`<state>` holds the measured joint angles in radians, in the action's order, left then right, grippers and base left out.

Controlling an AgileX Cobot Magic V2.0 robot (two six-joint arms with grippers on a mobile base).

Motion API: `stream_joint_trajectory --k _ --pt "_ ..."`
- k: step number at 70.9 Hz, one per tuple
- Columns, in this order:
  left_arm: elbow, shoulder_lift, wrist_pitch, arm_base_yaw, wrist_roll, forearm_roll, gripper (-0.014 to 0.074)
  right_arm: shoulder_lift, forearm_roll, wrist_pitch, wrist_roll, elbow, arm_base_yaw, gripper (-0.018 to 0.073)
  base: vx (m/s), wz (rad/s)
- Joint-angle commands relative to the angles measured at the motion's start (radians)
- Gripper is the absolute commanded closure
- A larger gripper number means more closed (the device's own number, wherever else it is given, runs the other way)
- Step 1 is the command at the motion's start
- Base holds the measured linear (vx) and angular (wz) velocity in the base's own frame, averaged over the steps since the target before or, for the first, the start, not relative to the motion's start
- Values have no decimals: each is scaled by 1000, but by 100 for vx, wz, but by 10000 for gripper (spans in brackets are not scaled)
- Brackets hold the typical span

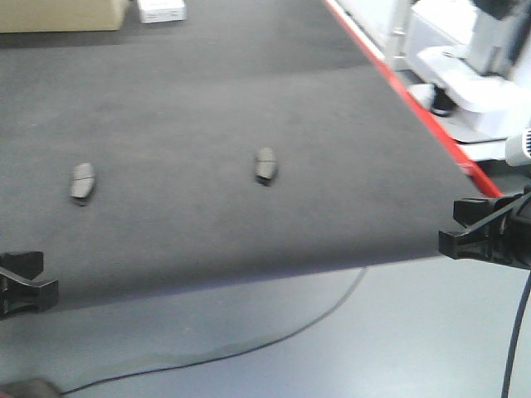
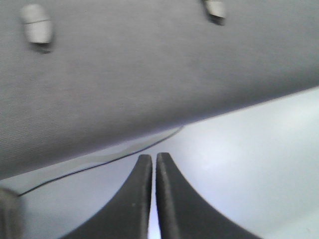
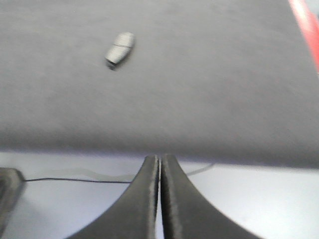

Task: Move and align brake pads A on conveyor
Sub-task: 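Back the base away from the conveyor belt with grippers empty, then turn and drive along the yellow floor line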

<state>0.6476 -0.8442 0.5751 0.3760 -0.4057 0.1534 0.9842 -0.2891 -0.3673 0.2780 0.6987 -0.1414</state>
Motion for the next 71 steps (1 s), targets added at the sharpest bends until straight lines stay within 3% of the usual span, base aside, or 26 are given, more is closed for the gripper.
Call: stream_joint_trajectory --k 1,71 --pt "28 12 -62 6 0 6 603 -15 -5 60 5 28 2 565 -13 -46" --pt "28 12 -62 6 0 6 603 -15 -5 60 5 28 2 565 -13 -68"
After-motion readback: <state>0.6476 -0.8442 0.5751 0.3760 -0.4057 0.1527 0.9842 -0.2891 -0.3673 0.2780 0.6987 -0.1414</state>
